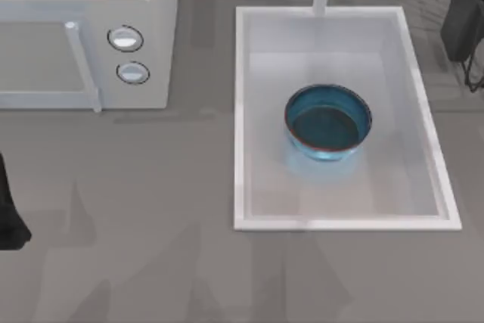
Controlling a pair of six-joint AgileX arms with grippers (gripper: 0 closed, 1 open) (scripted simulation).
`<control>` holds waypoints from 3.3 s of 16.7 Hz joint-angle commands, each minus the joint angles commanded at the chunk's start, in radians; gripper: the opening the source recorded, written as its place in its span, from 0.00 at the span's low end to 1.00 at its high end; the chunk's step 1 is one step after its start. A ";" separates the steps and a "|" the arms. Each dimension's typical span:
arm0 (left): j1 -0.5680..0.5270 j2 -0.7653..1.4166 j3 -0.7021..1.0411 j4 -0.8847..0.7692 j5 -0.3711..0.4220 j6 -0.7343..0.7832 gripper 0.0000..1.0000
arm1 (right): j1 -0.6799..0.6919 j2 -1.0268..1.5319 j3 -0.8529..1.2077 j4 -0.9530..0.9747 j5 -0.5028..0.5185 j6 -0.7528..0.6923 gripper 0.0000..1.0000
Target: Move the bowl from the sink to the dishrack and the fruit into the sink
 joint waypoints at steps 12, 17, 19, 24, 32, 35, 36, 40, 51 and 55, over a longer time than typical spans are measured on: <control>0.000 0.000 0.000 0.000 0.000 0.000 1.00 | 0.244 1.423 1.158 -0.651 0.001 0.280 1.00; 0.000 0.000 0.000 0.000 0.000 0.000 1.00 | 0.336 1.716 1.498 -0.824 0.025 0.389 1.00; 0.000 0.000 0.000 0.000 0.000 0.000 1.00 | 0.362 1.773 1.596 -0.863 0.037 0.420 1.00; 0.000 0.000 0.000 0.000 0.000 0.000 1.00 | 0.390 1.821 1.696 -0.900 0.056 0.453 1.00; 0.000 0.000 0.000 0.000 0.000 0.000 1.00 | 0.382 1.871 1.688 -0.843 0.056 0.446 1.00; 0.000 0.000 0.000 0.000 0.000 0.000 1.00 | 0.377 1.936 1.680 -0.765 0.056 0.441 1.00; 0.000 0.000 0.000 0.000 0.000 0.000 1.00 | 0.375 1.958 1.676 -0.737 0.056 0.439 1.00; 0.000 0.000 0.000 0.000 0.000 0.000 1.00 | 0.371 2.004 1.669 -0.688 0.056 0.435 1.00; 0.000 0.000 0.000 0.000 0.000 0.000 1.00 | 0.371 2.004 1.669 -0.688 0.056 0.435 0.32; 0.000 0.000 0.000 0.000 0.000 0.000 1.00 | 0.371 2.004 1.669 -0.688 0.056 0.435 0.02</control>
